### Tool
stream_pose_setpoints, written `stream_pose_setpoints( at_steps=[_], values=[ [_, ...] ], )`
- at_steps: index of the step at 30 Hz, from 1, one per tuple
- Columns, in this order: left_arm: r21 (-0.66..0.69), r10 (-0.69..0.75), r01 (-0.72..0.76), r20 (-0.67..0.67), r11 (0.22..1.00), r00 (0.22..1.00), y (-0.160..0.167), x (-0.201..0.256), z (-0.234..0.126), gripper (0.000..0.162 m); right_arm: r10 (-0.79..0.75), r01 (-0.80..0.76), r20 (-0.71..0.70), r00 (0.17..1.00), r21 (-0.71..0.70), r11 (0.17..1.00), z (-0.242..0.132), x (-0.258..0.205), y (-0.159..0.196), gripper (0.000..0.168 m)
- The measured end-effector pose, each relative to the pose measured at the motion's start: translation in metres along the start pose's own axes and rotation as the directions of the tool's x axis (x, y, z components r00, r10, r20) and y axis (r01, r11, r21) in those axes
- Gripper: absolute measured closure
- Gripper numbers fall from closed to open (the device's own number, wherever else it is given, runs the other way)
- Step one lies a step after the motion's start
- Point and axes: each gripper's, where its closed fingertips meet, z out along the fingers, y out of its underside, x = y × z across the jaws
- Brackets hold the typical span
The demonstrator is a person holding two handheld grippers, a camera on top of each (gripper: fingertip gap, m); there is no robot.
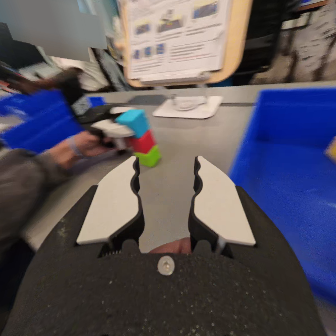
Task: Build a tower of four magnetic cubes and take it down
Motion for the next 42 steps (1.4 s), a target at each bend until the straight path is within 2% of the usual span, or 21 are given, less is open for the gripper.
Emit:
stream_pose_setpoints(
  at_steps=[3, 4, 5, 8, 13, 20, 23, 29, 32, 37, 39, 42],
  values=[
    [-0.035, 0.031, -0.030, 0.018, 0.999, 0.999, 0.004, 0.000, 0.001, 0.105, 0.067, -0.070, 0.156, 0.986, 0.015, 0.997, -0.013, -0.065, 0.059, 0.111],
    [-0.056, 0.040, -0.039, 0.014, 0.998, 0.999, 0.006, 0.002, 0.001, 0.098, 0.034, -0.034, 0.187, 0.982, 0.000, 0.999, -0.017, -0.080, 0.070, 0.111],
    [-0.081, 0.043, -0.041, 0.012, 0.996, 0.999, 0.007, 0.003, -0.001, 0.092, -0.026, 0.030, 0.203, 0.979, -0.013, 0.999, -0.020, -0.091, 0.076, 0.111],
    [-0.072, 0.019, -0.017, 0.022, 0.997, 1.000, 0.000, 0.004, -0.014, 0.089, -0.133, 0.138, 0.212, 0.968, -0.005, 0.990, -0.021, -0.102, 0.082, 0.113],
    [-0.141, 0.028, -0.019, 0.059, 0.990, 0.998, 0.011, -0.001, -0.025, 0.091, -0.080, 0.095, 0.247, 0.966, -0.046, 0.994, -0.013, -0.103, 0.093, 0.113],
    [-0.263, 0.037, -0.022, 0.054, 0.964, 0.998, 0.036, 0.001, -0.004, 0.092, -0.083, 0.094, 0.243, 0.966, -0.035, 0.995, -0.016, -0.101, 0.091, 0.114],
    [-0.288, 0.046, -0.029, 0.052, 0.957, 0.998, 0.040, 0.000, 0.002, 0.108, -0.078, 0.093, 0.248, 0.966, -0.051, 0.994, -0.015, -0.102, 0.094, 0.114],
    [-0.324, 0.021, -0.034, -0.046, 0.946, 0.999, 0.045, 0.015, 0.001, 0.112, -0.039, 0.055, 0.257, 0.966, -0.054, 0.997, -0.009, -0.103, 0.089, 0.116],
    [-0.320, 0.015, -0.051, -0.114, 0.946, 0.993, 0.045, 0.027, -0.003, 0.113, -0.003, 0.011, 0.288, 0.958, -0.025, 1.000, 0.007, -0.101, 0.065, 0.116],
    [-0.308, 0.016, -0.081, -0.208, 0.948, 0.978, 0.044, 0.047, -0.005, 0.113, -0.135, 0.142, 0.276, 0.952, -0.006, 0.990, 0.056, -0.083, 0.038, 0.106],
    [-0.304, 0.018, -0.090, -0.233, 0.948, 0.972, 0.044, 0.053, -0.005, 0.113, -0.237, 0.249, 0.253, 0.938, -0.015, 0.968, 0.079, -0.075, 0.038, 0.100],
    [-0.300, 0.020, -0.100, -0.259, 0.949, 0.966, 0.043, 0.060, -0.005, 0.113, -0.300, 0.315, 0.286, 0.910, -0.007, 0.949, 0.102, -0.081, 0.037, 0.097]
  ],
)
